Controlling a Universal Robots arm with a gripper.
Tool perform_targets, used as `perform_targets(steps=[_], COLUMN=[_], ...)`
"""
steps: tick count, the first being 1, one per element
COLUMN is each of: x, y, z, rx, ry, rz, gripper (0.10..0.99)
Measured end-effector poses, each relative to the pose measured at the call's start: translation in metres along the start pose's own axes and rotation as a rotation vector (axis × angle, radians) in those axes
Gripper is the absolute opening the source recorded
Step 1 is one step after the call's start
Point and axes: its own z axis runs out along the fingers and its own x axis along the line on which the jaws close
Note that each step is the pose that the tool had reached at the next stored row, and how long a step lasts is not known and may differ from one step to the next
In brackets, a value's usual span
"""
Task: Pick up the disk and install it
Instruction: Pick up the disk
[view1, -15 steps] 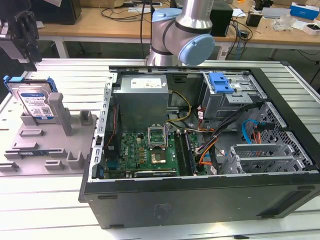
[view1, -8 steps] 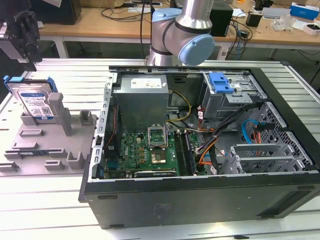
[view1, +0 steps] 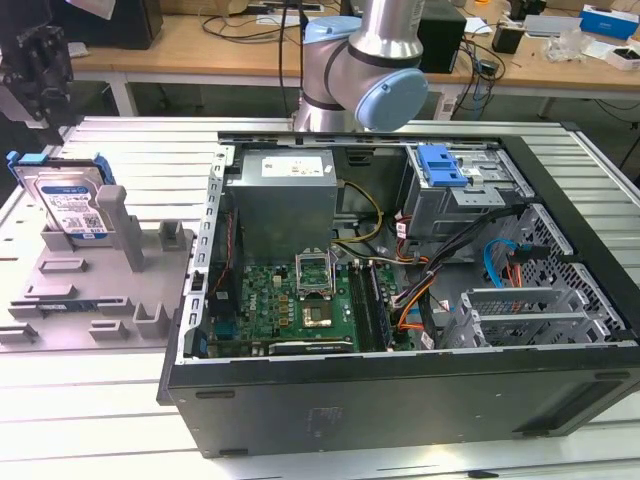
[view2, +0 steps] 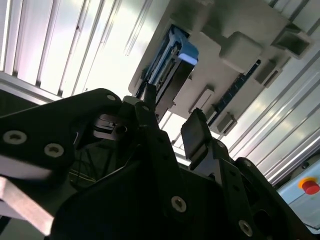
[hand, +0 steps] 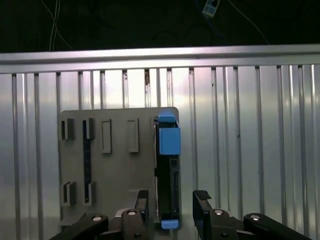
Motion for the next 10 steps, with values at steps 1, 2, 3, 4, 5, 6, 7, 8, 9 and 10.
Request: perform_targets(steps=[1,2,3,4,5,6,7,8,9,10], x=[-0.0006,-0.0009,-0.0012,-0.0012,-0.0011,-0.0013,-0.0015,-0.0017,-0.0018,-0.0018], y=[0.0051,0.0083,0.0141,0.017,0.0206,0.0233,0.0252,0.027,0.029,0.0293], z=[0.0015,0.0024,0.004,0.005,0.0069,0.0096,0.012,0.0143,0.0178,0.0194], rx=[0.0,0.0,0.0,0.0,0.0,0.0,0.0,0.0,0.0,0.0], ry=[0.0,-0.0001,0.0001,0.0001,0.0002,0.0001,0.0002,0.0002,0.0001,0.0003], rz=[0.0,0.001,0.001,0.001,0.001,0.001,0.001,0.001,0.001,0.001], gripper=[0.482,0.482,0.482,0.482,0.482,0.482,0.482,0.482,0.482,0.482])
